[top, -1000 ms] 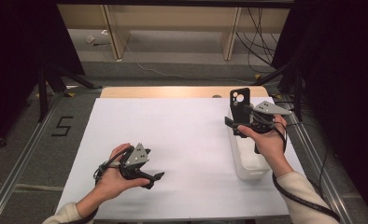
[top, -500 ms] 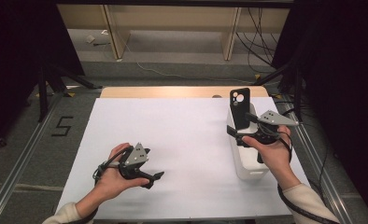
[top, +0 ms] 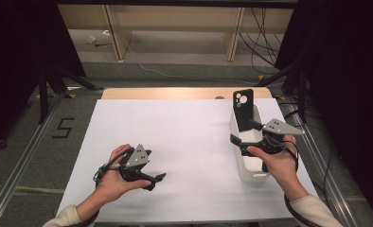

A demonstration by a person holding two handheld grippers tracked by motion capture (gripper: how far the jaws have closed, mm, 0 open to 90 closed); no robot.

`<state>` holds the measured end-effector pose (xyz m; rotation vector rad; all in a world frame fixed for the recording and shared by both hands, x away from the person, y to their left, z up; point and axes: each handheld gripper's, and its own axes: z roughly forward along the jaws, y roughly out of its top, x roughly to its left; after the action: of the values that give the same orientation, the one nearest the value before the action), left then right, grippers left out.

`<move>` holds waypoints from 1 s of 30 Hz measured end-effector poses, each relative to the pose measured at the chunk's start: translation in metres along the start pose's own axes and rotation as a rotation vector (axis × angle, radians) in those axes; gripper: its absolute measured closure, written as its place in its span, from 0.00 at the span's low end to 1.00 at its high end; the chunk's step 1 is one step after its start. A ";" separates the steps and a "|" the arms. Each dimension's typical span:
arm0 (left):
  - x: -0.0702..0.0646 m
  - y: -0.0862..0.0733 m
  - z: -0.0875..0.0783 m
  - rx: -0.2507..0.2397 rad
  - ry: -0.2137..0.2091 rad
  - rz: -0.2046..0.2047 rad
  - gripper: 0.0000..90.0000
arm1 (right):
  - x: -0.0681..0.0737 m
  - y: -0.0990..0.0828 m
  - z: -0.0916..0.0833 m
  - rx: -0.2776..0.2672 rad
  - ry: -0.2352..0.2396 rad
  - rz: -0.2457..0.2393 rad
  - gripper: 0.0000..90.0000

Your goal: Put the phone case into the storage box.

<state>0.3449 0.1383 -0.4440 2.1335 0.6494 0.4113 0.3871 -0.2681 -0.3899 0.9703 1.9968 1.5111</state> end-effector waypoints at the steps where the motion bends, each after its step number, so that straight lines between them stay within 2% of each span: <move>1: 0.000 0.000 0.000 0.000 0.000 0.000 0.09 | 0.000 0.000 -0.001 -0.001 0.002 -0.001 0.08; 11: 0.001 0.000 -0.001 0.002 0.001 0.001 0.09 | 0.004 -0.007 -0.011 -0.002 0.007 -0.010 0.08; 30: 0.001 0.000 -0.001 0.004 -0.001 0.001 0.09 | 0.012 -0.015 -0.017 -0.003 0.029 -0.028 0.08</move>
<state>0.3449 0.1393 -0.4434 2.1377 0.6489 0.4105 0.3630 -0.2720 -0.3983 0.9210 2.0191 1.5206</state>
